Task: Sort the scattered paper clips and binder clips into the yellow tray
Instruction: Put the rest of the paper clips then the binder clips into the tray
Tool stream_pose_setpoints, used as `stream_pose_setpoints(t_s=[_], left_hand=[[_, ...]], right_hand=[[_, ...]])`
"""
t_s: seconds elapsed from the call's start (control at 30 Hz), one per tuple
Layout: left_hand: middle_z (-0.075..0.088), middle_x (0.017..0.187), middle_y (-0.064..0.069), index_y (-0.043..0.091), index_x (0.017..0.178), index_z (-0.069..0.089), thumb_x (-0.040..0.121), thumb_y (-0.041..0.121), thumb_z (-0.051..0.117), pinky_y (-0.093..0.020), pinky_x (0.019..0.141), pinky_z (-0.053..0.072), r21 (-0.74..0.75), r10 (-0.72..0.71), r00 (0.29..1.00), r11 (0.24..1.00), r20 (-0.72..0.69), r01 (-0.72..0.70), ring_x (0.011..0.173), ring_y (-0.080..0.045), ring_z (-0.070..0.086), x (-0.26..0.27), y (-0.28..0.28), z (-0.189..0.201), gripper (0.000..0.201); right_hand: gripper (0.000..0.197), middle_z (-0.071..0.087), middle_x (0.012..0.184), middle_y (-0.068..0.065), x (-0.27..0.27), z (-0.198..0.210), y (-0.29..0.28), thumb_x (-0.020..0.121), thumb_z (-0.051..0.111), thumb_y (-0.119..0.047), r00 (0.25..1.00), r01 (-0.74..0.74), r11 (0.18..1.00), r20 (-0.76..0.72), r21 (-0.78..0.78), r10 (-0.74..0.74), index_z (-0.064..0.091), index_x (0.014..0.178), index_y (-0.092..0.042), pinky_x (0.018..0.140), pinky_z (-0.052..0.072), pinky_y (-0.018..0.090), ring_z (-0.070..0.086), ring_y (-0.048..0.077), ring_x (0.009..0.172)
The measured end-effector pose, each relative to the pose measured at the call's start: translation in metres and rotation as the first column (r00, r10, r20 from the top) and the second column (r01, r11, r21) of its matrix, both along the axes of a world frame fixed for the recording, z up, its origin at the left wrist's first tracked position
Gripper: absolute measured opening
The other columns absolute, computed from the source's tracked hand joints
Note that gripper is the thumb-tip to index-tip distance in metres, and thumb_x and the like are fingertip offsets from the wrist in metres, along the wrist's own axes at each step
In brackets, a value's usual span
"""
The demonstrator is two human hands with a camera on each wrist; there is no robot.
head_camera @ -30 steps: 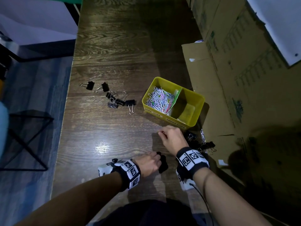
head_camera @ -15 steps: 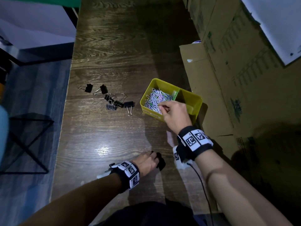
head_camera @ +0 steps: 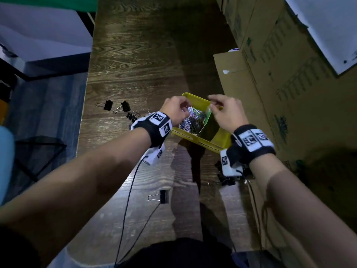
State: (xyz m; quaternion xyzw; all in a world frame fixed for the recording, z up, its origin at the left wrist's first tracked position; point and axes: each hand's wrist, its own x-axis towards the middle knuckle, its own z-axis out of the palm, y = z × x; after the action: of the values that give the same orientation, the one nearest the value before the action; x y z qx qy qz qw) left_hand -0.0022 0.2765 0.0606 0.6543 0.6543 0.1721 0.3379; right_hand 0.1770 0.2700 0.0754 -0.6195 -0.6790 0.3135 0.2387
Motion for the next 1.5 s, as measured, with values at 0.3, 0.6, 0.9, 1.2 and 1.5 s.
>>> stream_pose_setpoints(t_s=[0.3, 0.6, 0.9, 1.2, 1.5], left_hand=[[0.052, 0.129, -0.012, 0.017, 0.126, 0.051, 0.087, 0.036, 0.054, -0.039, 0.101, 0.04, 0.31, -0.352, 0.925, 0.872, -0.144, 0.38, 0.12, -0.023, 0.047, -0.048, -0.134, -0.056, 0.043], [0.028, 0.152, -0.004, 0.036, 0.144, 0.021, 0.091, 0.054, 0.03, -0.053, 0.109, 0.009, -0.098, -0.594, 0.619, 0.757, -0.514, 0.646, 0.138, -0.029, 0.028, -0.057, -0.25, -0.141, 0.056], [-0.003, 0.156, -0.001, 0.037, 0.146, 0.001, 0.09, 0.05, 0.007, -0.058, 0.11, 0.003, -0.155, -0.482, 0.733, 0.869, -0.48, 0.469, 0.143, -0.026, -0.005, -0.044, -0.191, -0.136, 0.057], [0.023, 0.151, -0.007, 0.024, 0.14, 0.034, 0.096, 0.038, 0.034, -0.05, 0.111, 0.026, 0.035, -0.014, 0.998, 0.999, -0.063, 0.016, 0.138, -0.024, 0.024, -0.134, -0.164, -0.119, 0.046], [0.005, 0.156, -0.011, 0.041, 0.142, 0.024, 0.085, 0.057, 0.051, -0.055, 0.114, 0.011, 0.079, 0.321, 0.873, 0.946, -0.368, -0.315, 0.142, -0.034, 0.005, -0.244, -0.022, -0.106, 0.065]], right_hand=[[0.055, 0.039, 0.144, 0.002, 0.135, -0.083, -0.121, 0.089, 0.012, -0.067, 0.897, 0.44, 0.886, 0.112, -0.144, -0.427, 0.04, 0.131, -0.046, 0.108, 0.03, 0.049, 0.039, 0.026, 0.13], [0.065, 0.038, 0.147, 0.006, 0.072, -0.139, -0.16, 0.086, 0.019, -0.061, 0.95, 0.212, 0.973, 0.252, -0.09, -0.184, 0.048, 0.134, -0.028, 0.116, 0.011, 0.04, 0.022, 0.028, 0.139], [0.056, 0.013, 0.158, 0.004, -0.024, -0.139, -0.168, 0.095, 0.041, -0.044, 0.977, 0.065, 0.977, 0.211, -0.205, -0.021, 0.031, 0.145, -0.019, 0.116, -0.006, 0.038, -0.004, 0.02, 0.146], [0.058, 0.025, 0.154, 0.003, -0.058, -0.139, -0.138, 0.094, 0.024, -0.048, 0.999, -0.026, 0.989, 0.018, -0.147, 0.029, 0.034, 0.143, -0.018, 0.117, 0.011, 0.032, 0.016, 0.016, 0.143], [0.065, 0.019, 0.152, 0.018, -0.033, -0.168, -0.133, 0.09, 0.022, -0.046, 0.853, -0.204, 0.97, 0.462, -0.135, 0.244, 0.027, 0.144, -0.009, 0.116, 0.003, 0.039, 0.008, 0.025, 0.142]])
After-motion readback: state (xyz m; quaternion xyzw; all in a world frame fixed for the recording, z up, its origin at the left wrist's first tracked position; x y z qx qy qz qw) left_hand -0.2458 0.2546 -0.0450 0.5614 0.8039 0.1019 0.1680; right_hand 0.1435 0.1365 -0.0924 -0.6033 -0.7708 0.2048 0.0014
